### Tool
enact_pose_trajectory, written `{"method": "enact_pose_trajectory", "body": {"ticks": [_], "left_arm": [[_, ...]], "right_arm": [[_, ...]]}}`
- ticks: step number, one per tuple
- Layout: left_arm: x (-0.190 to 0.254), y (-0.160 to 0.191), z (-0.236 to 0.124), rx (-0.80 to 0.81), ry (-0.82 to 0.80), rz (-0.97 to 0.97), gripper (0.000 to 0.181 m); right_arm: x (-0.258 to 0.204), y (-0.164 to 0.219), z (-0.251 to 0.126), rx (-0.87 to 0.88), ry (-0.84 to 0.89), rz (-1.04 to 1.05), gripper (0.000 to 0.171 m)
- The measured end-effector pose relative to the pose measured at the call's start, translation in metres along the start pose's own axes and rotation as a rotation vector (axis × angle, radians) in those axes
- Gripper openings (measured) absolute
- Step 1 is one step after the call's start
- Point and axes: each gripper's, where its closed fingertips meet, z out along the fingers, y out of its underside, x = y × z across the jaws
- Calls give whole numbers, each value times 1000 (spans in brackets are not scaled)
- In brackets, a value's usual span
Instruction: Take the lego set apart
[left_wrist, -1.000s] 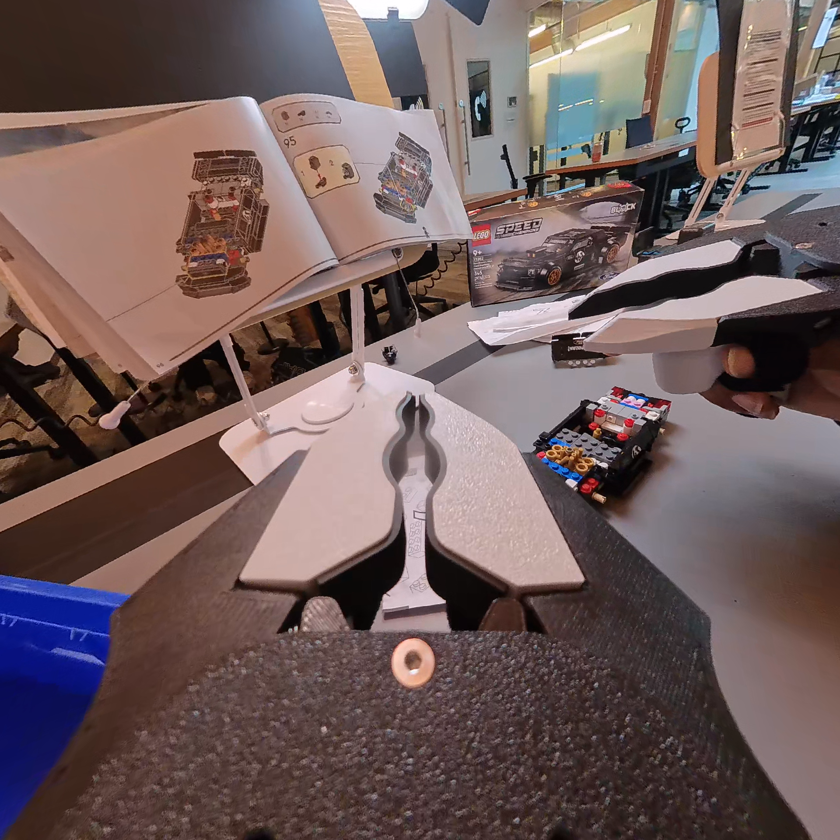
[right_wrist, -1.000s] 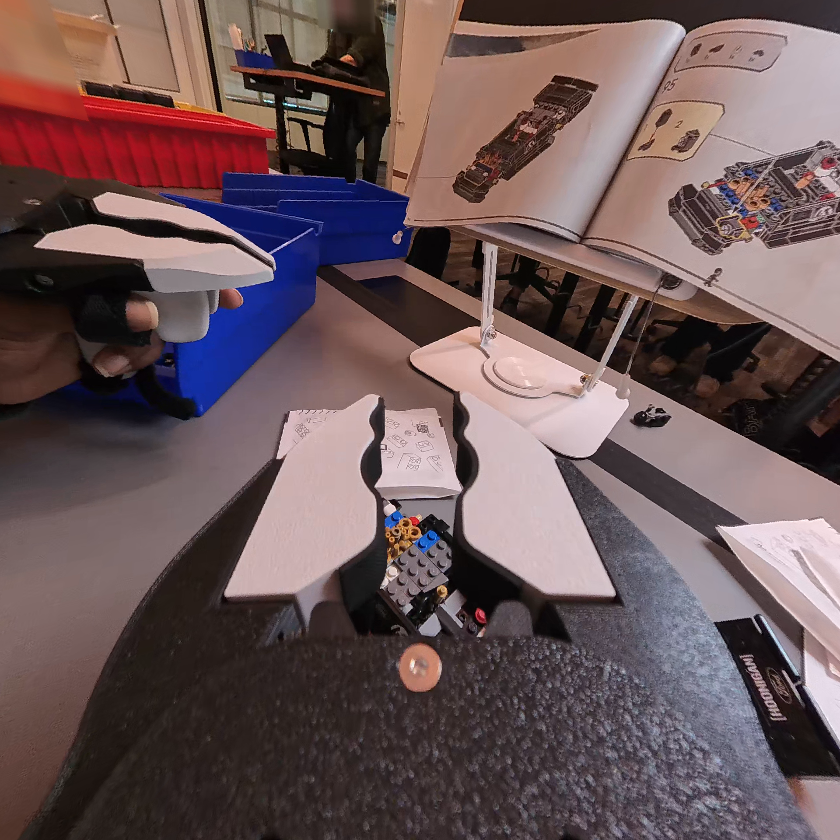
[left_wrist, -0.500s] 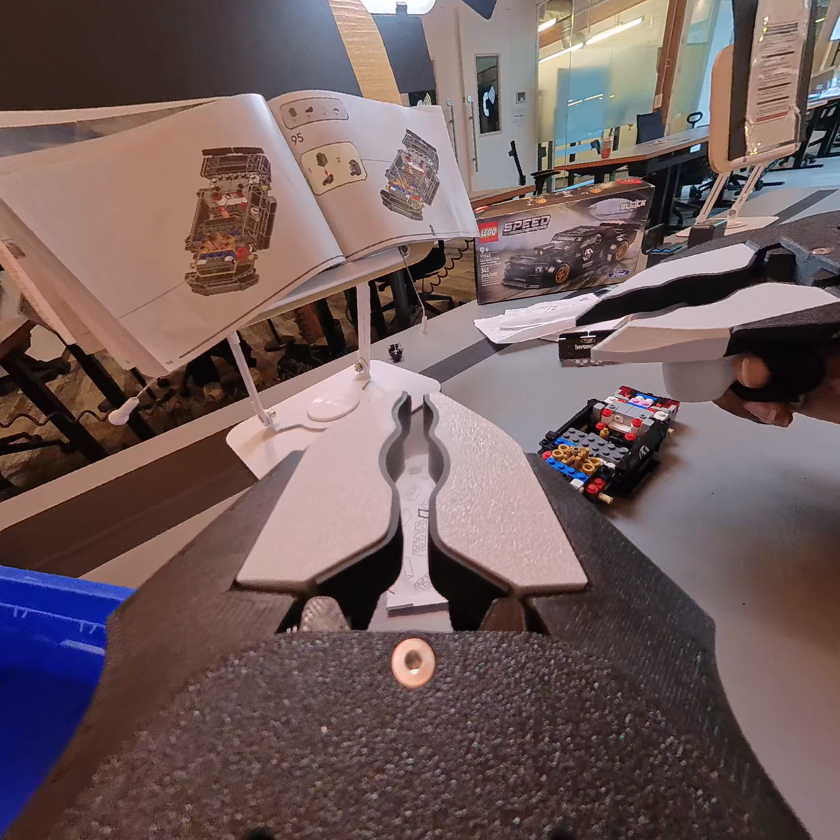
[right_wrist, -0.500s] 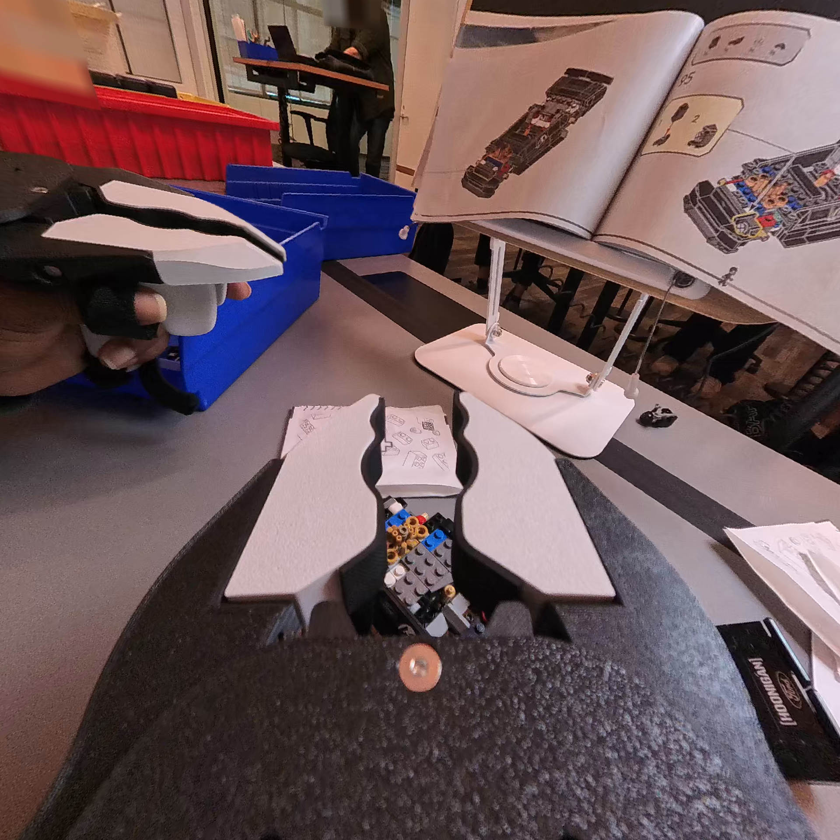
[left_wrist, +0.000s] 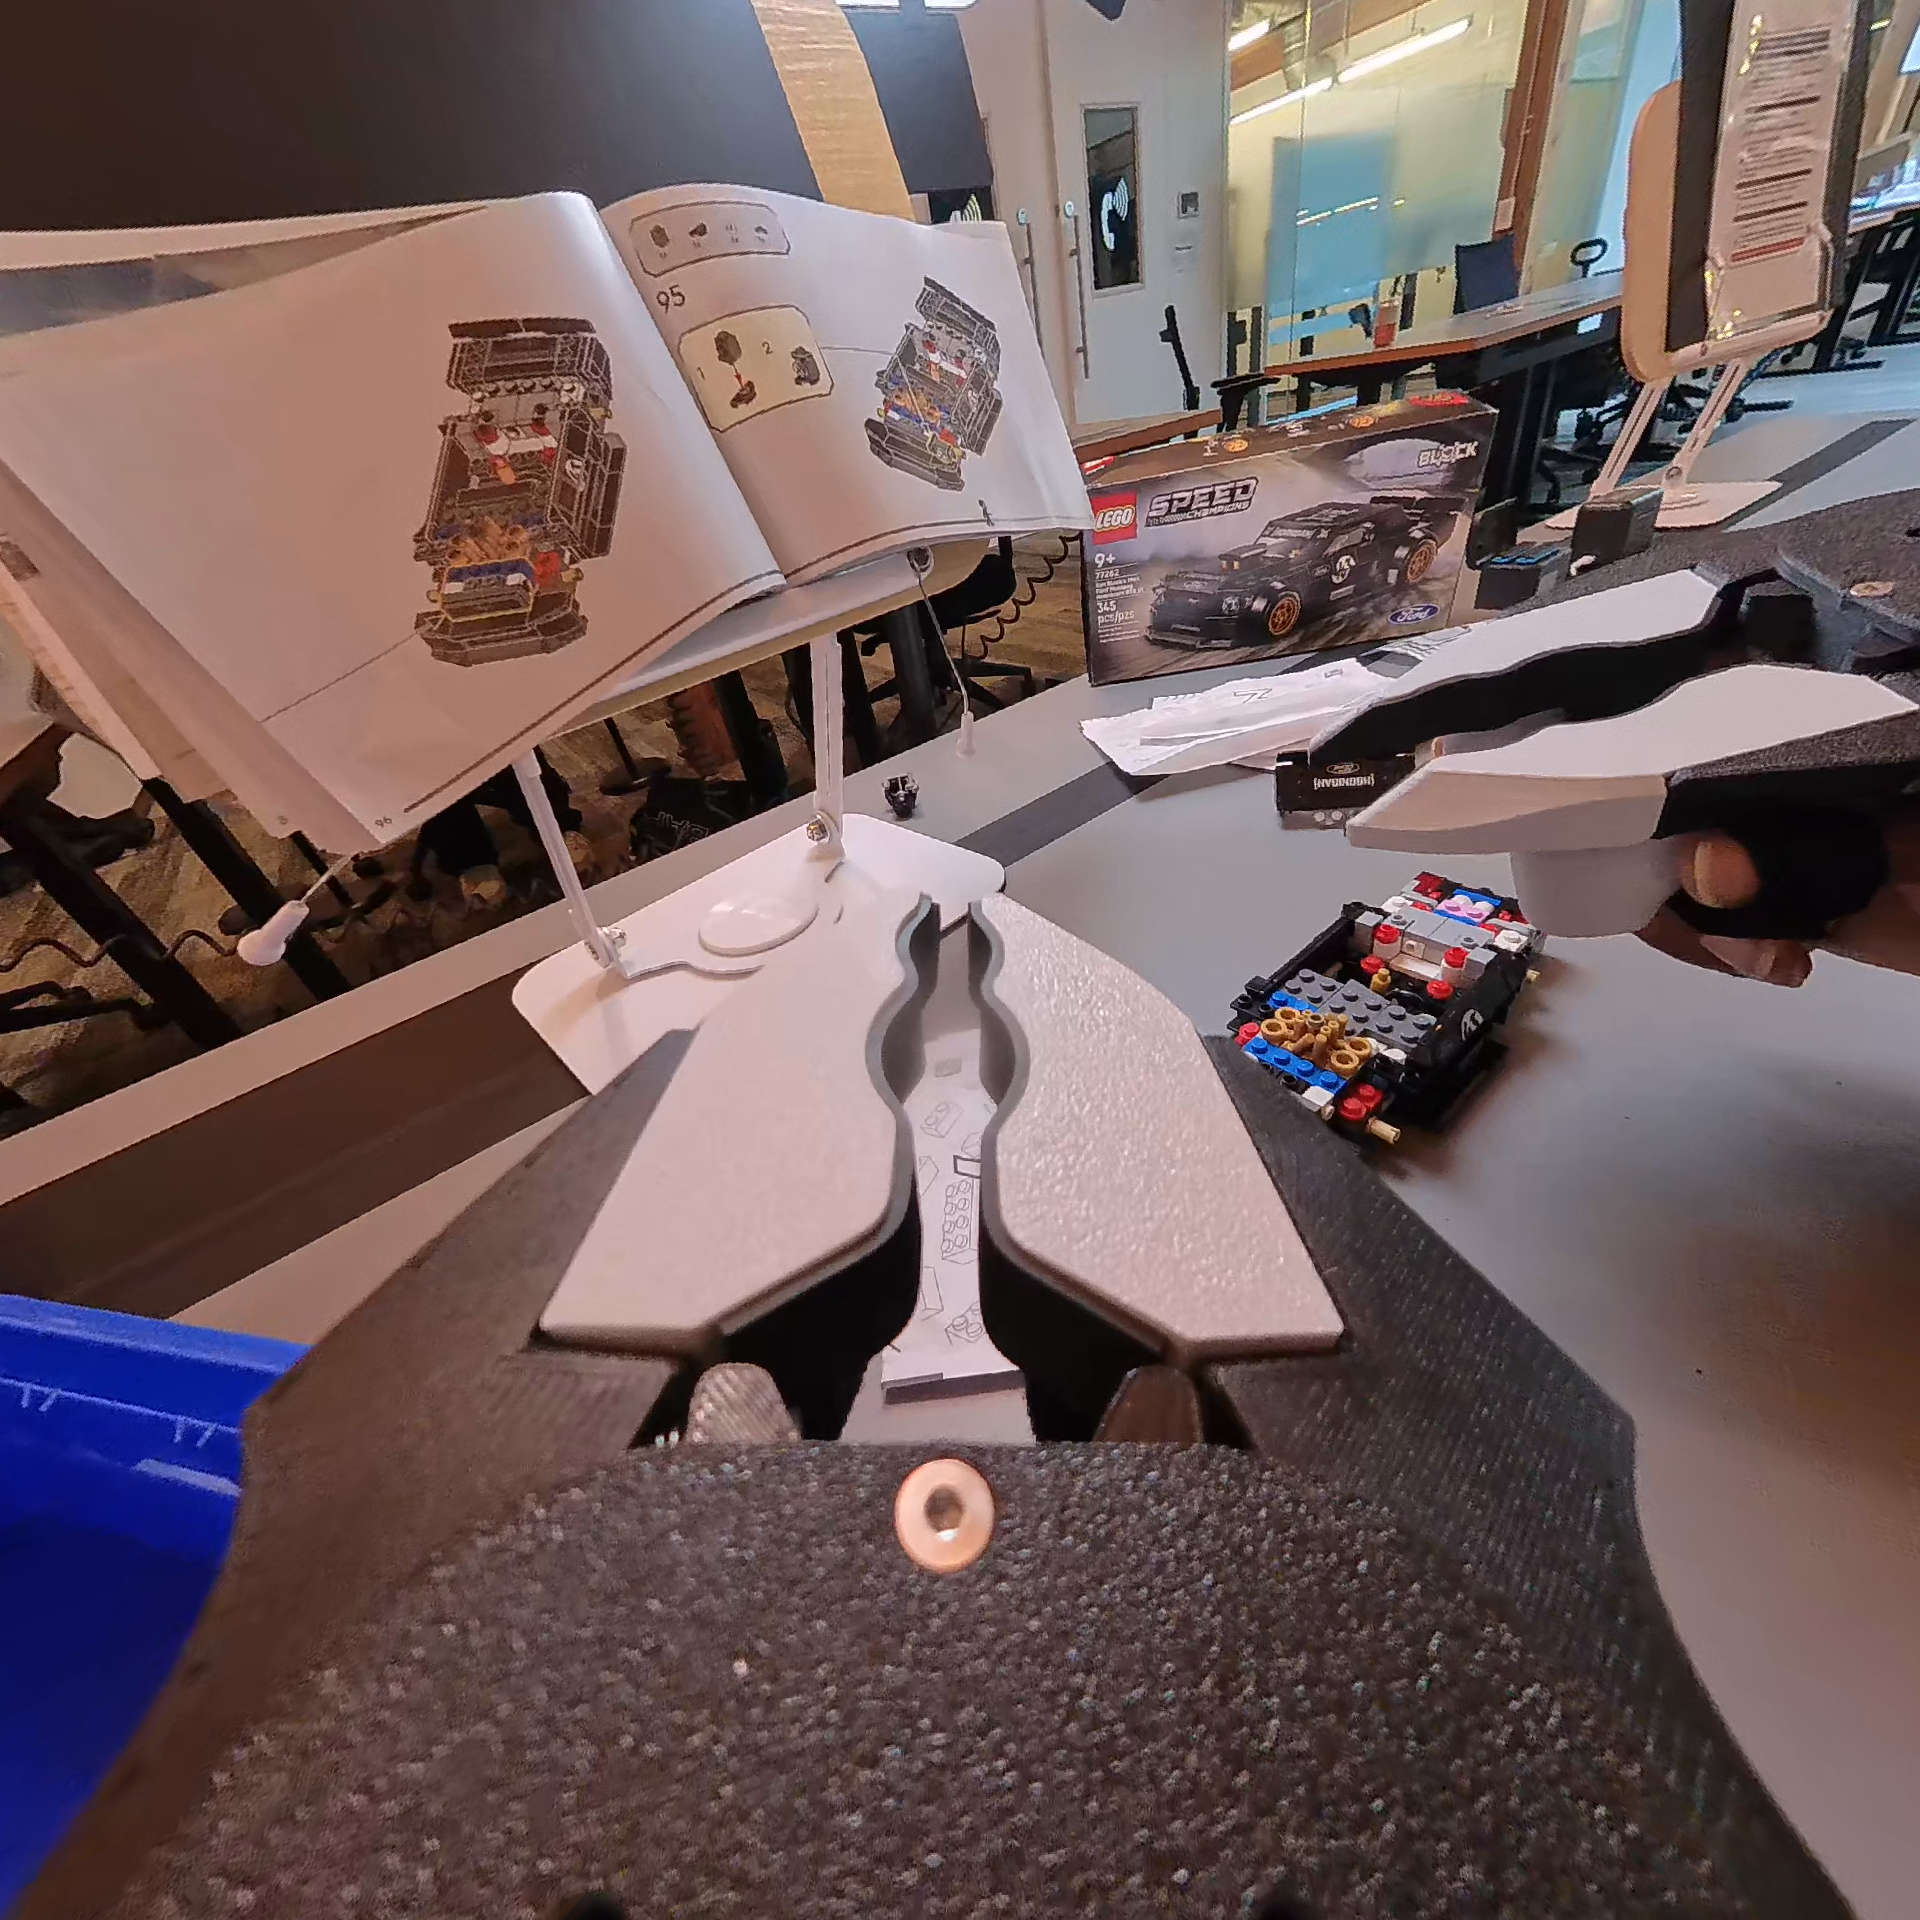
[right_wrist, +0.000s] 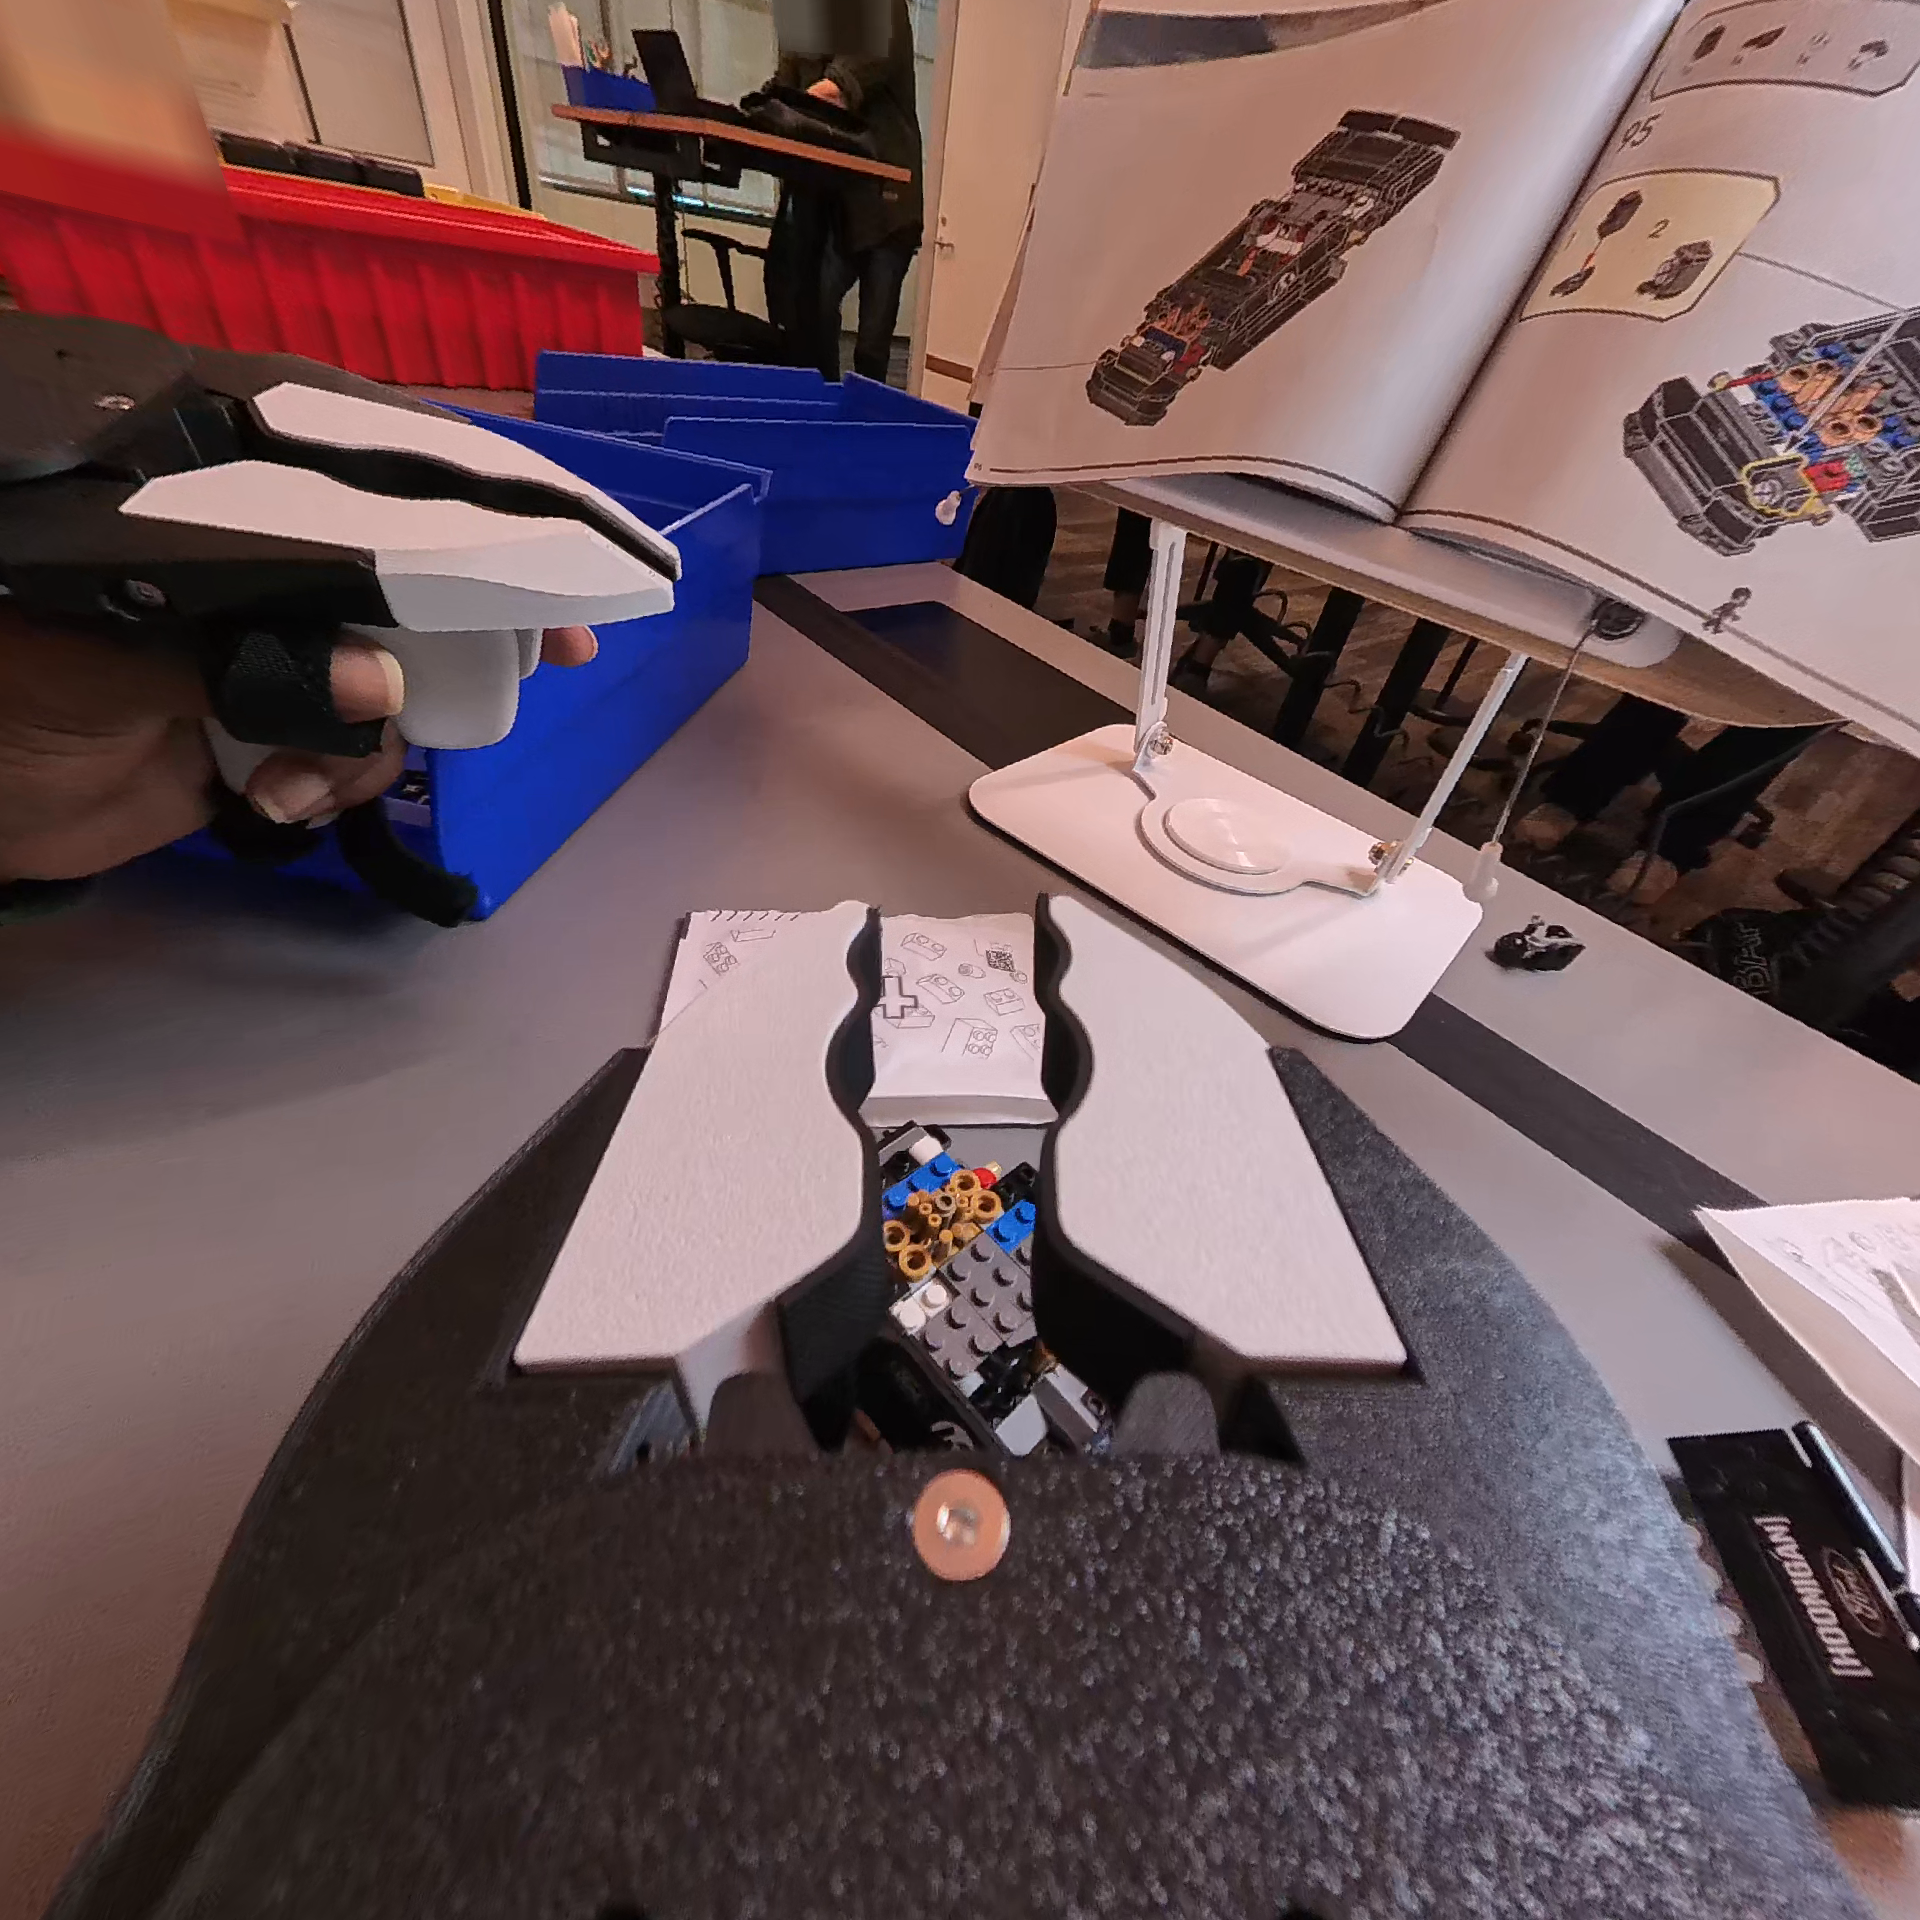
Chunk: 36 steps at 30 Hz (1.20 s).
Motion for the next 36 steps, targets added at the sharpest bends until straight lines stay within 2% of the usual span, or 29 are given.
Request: {"method": "enact_pose_trajectory", "body": {"ticks": [17,21,24,27,29,32,36], "left_arm": [[1,1,0,-4,2,5,5],[10,-3,-1,-15,34,40,8],[41,5,3,-105,158,59,12],[72,37,9,-279,289,44,20],[87,63,15,-405,360,35,32],[95,88,27,-495,427,100,44],[95,91,47,-522,503,63,47]], "right_arm": [[7,-2,-4,-12,20,-62,28],[37,1,-19,-142,4,-147,28],[43,21,-35,-293,-109,-71,30],[27,52,-45,-446,-251,-81,41],[22,72,-42,-513,-262,-193,47],[17,91,-35,-577,-258,-299,56],[11,98,-27,-602,-302,-325,65]]}}
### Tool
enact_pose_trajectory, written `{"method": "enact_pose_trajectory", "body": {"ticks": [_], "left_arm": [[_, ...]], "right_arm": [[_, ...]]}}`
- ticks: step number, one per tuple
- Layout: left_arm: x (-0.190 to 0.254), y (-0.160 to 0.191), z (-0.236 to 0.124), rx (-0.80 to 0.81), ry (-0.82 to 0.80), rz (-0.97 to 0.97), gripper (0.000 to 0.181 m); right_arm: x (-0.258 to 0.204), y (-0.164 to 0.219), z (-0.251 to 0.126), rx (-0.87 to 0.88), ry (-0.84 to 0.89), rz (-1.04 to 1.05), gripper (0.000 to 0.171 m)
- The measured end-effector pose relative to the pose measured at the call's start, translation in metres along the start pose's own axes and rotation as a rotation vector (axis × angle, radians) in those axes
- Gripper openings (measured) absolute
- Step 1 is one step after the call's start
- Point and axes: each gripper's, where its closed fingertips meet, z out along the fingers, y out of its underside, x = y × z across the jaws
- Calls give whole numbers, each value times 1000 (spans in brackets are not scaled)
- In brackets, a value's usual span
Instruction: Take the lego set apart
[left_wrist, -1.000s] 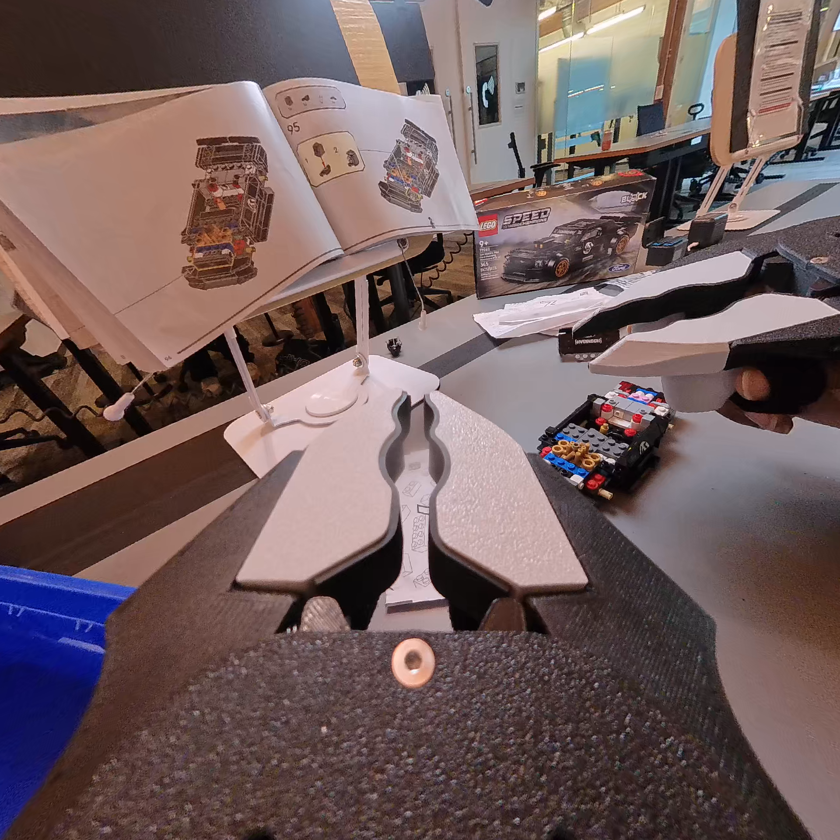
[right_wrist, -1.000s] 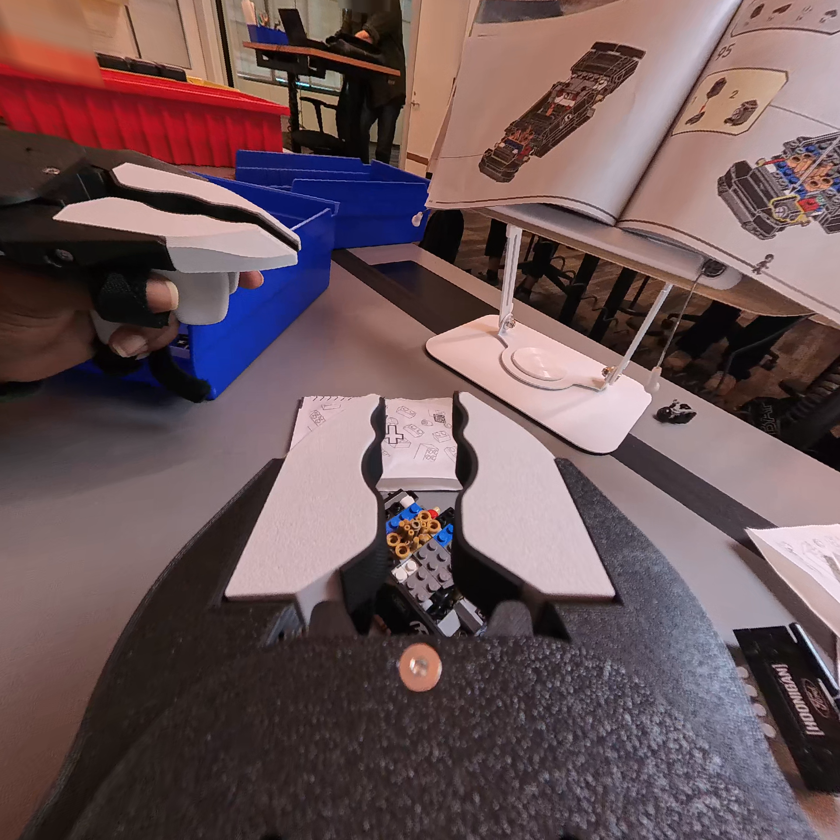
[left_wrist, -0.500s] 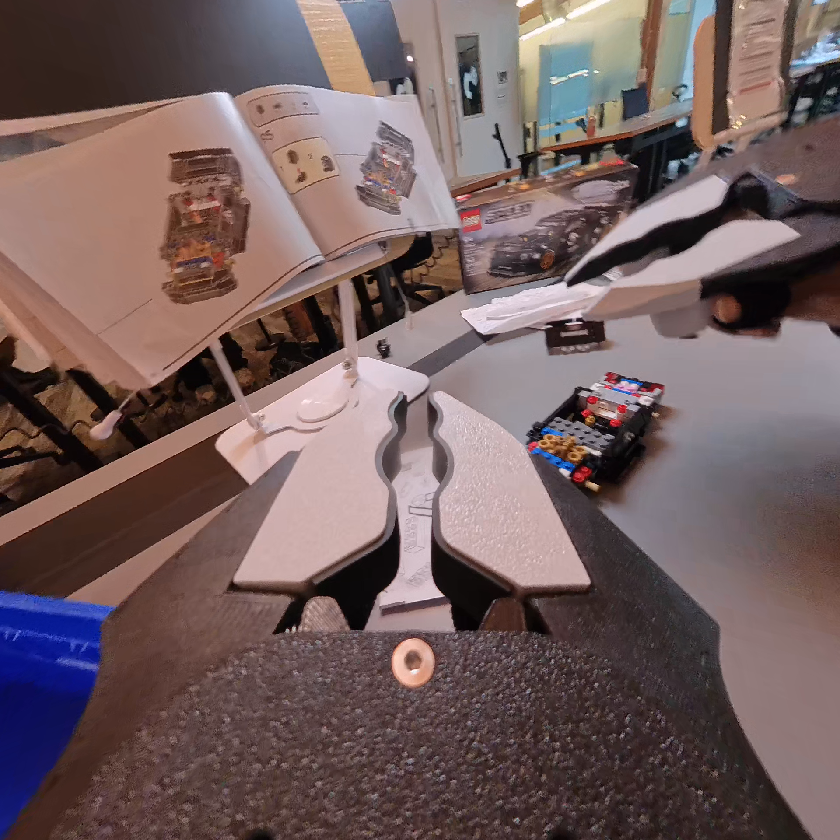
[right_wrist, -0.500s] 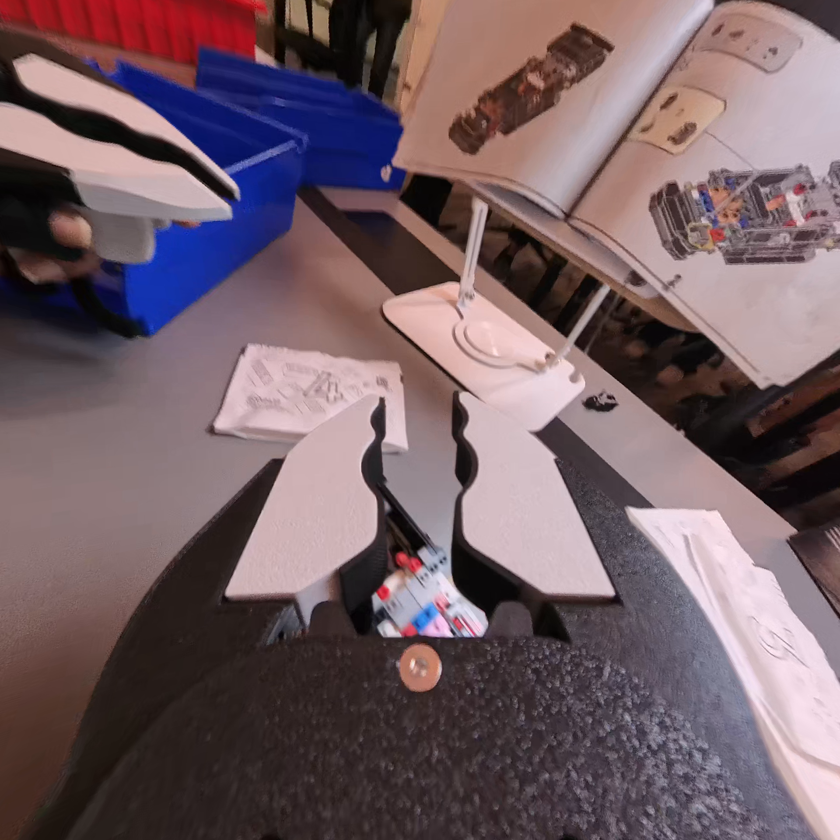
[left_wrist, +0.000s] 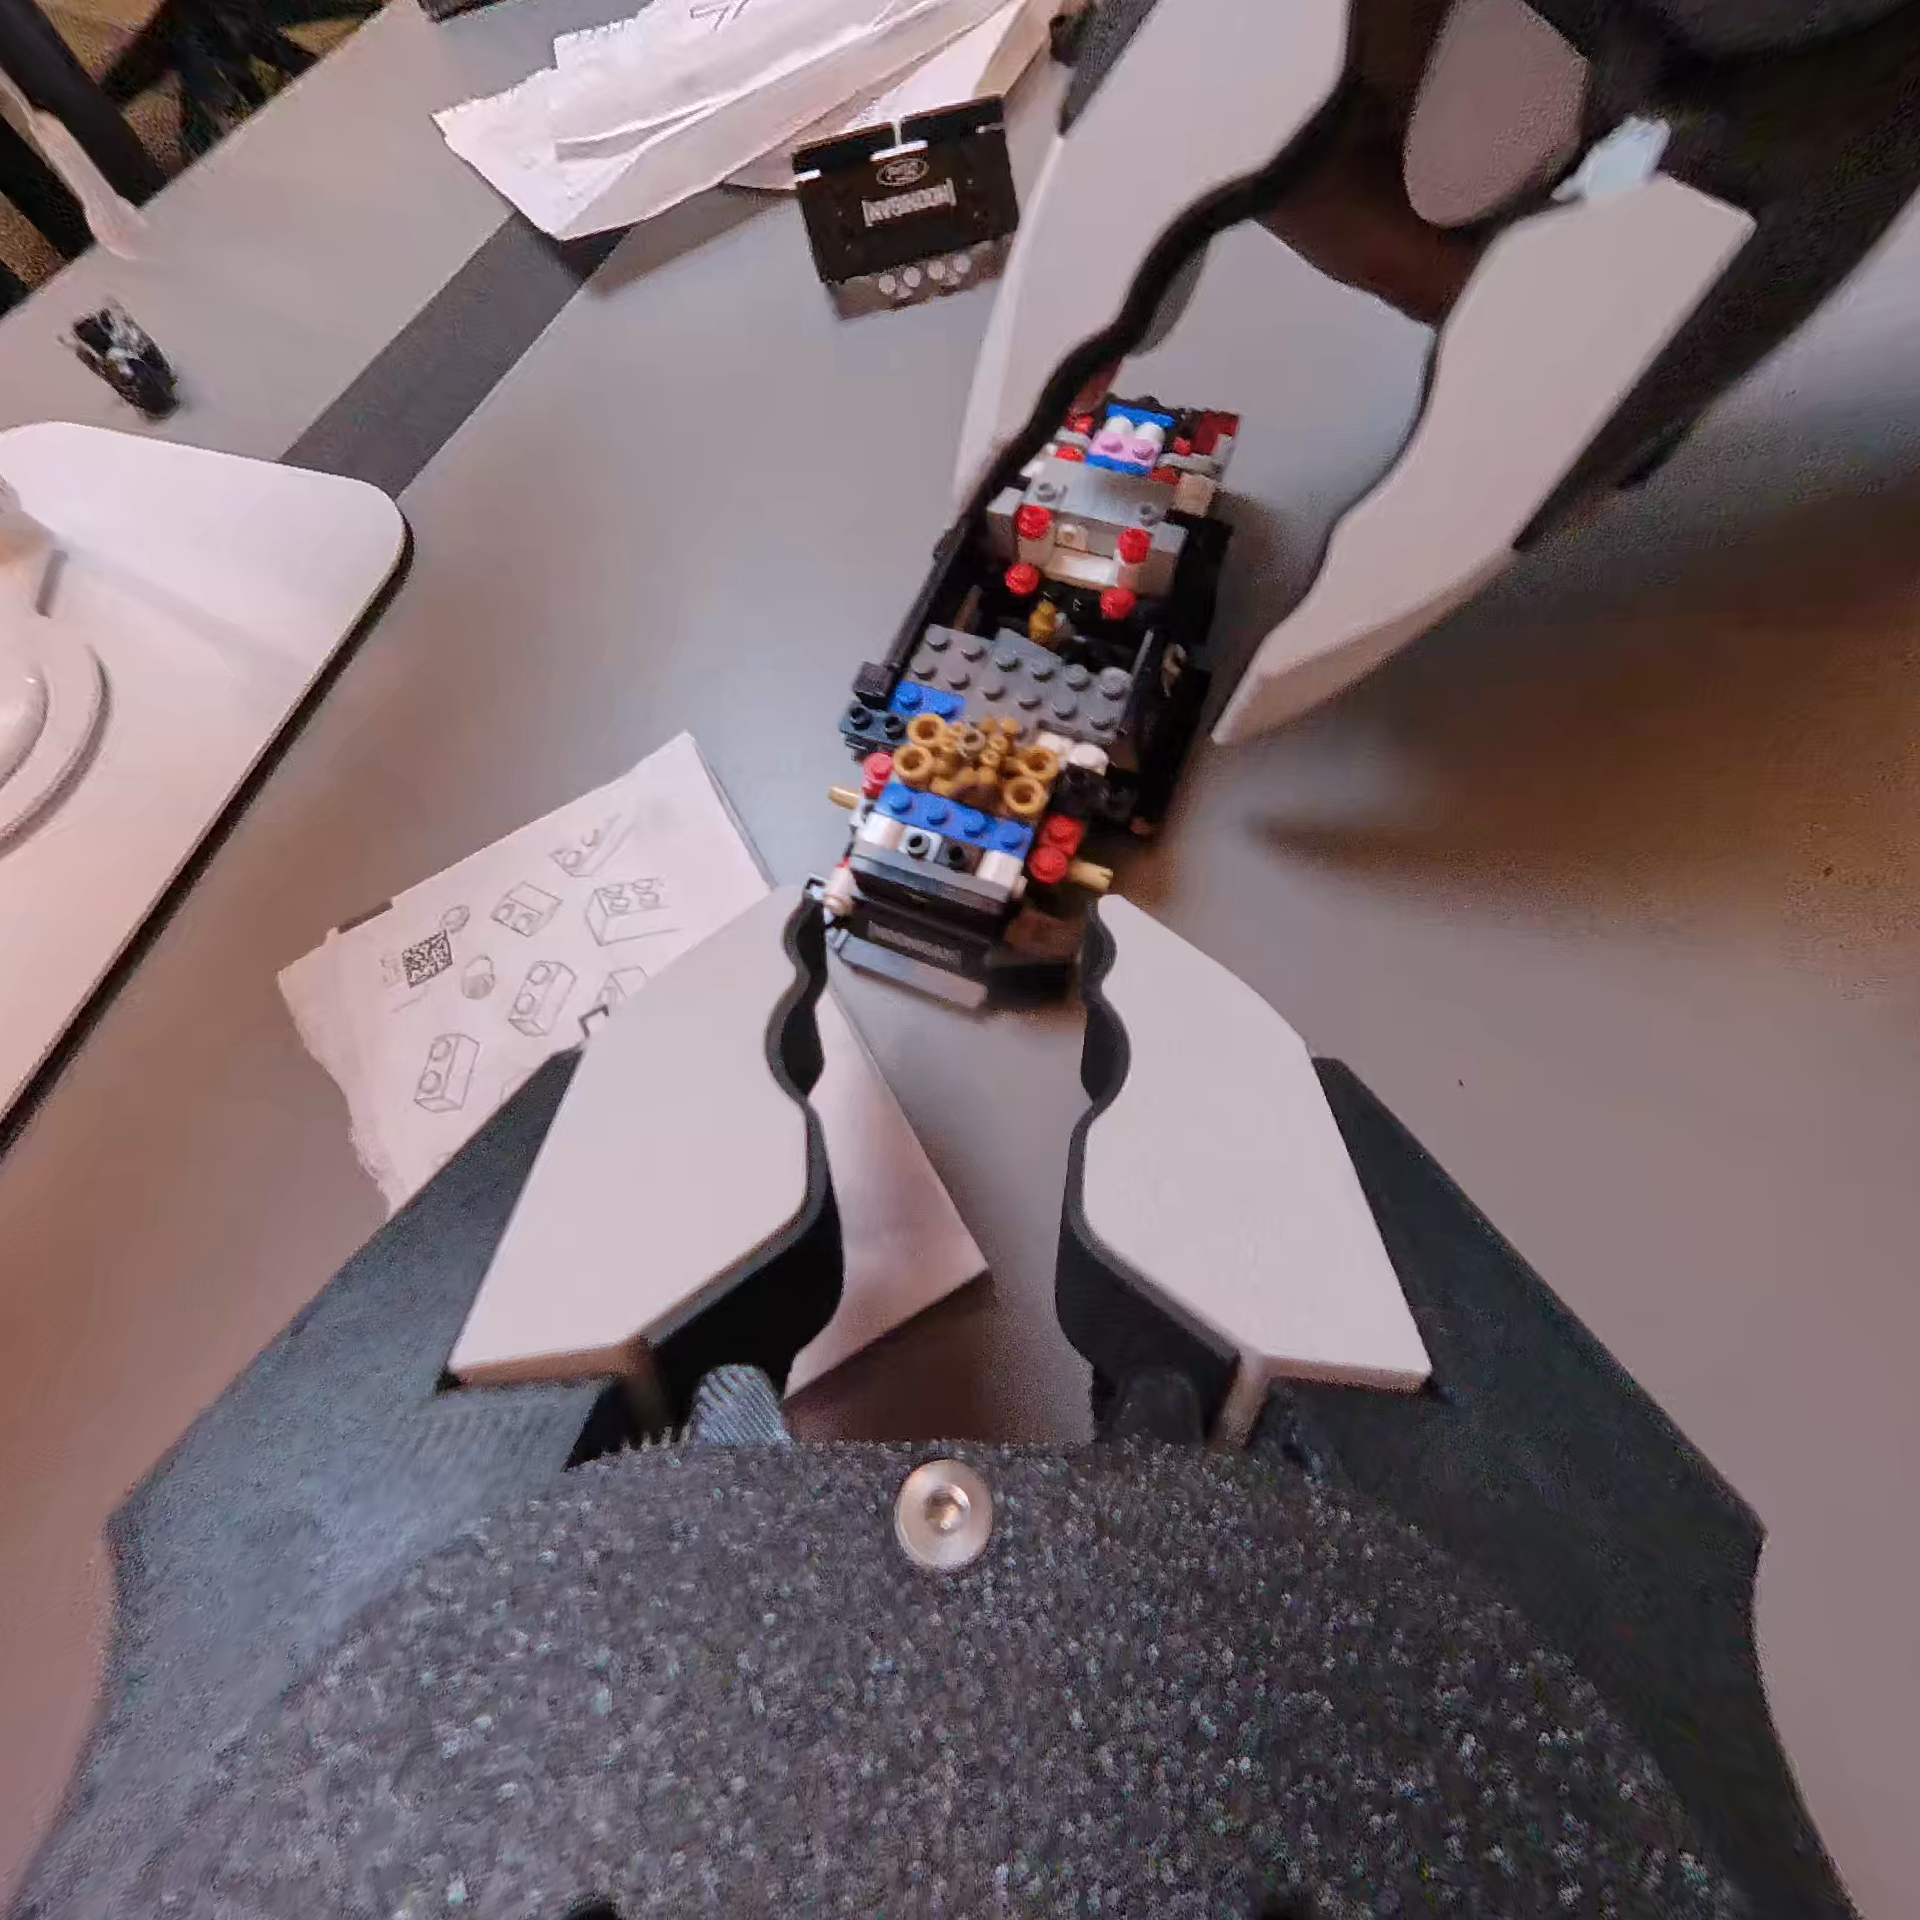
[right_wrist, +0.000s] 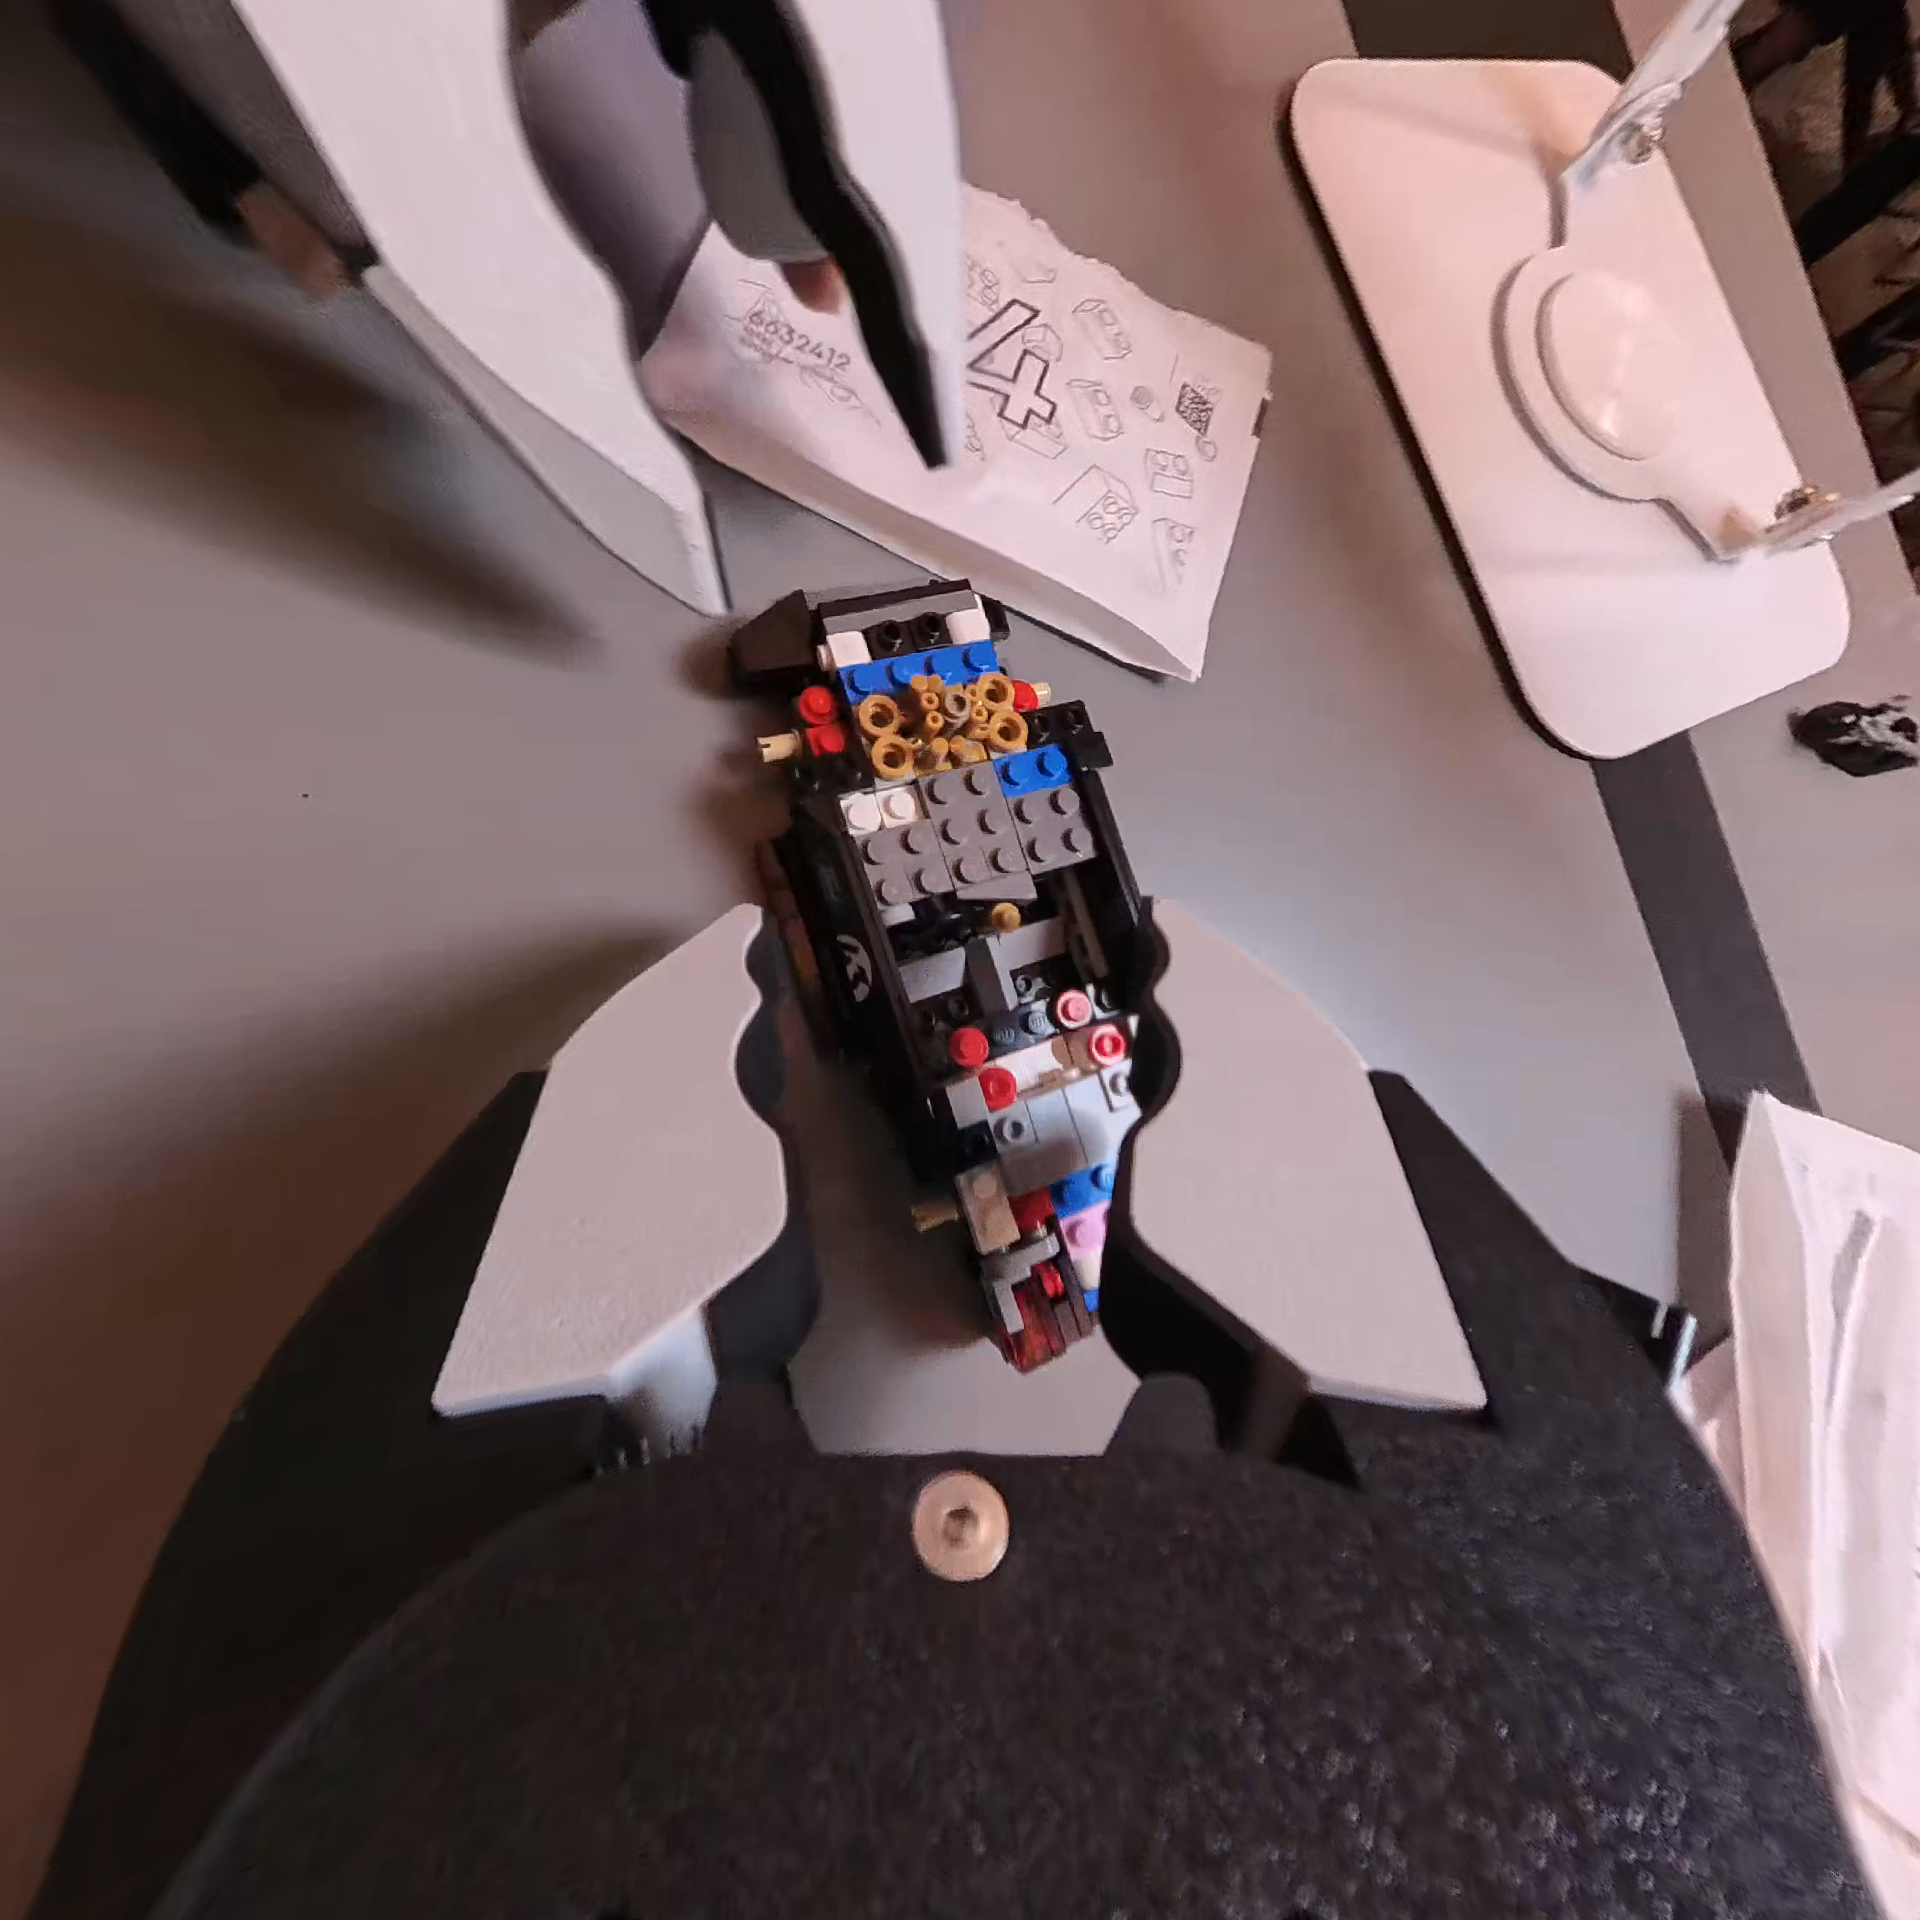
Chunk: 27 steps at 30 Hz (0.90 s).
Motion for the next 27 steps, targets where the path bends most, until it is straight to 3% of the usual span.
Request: {"method": "enact_pose_trajectory", "body": {"ticks": [7,12,19,27], "left_arm": [[-4,2,22,-126,123,-4,54],[2,6,27,-181,229,37,44],[7,6,27,-214,246,116,40],[7,8,24,-269,260,132,36]], "right_arm": [[1,-4,1,5,-11,-8,67],[-3,-10,9,15,-101,-27,61],[-5,-9,20,-92,-204,-87,63],[-9,-10,20,-85,-233,-80,63]]}}
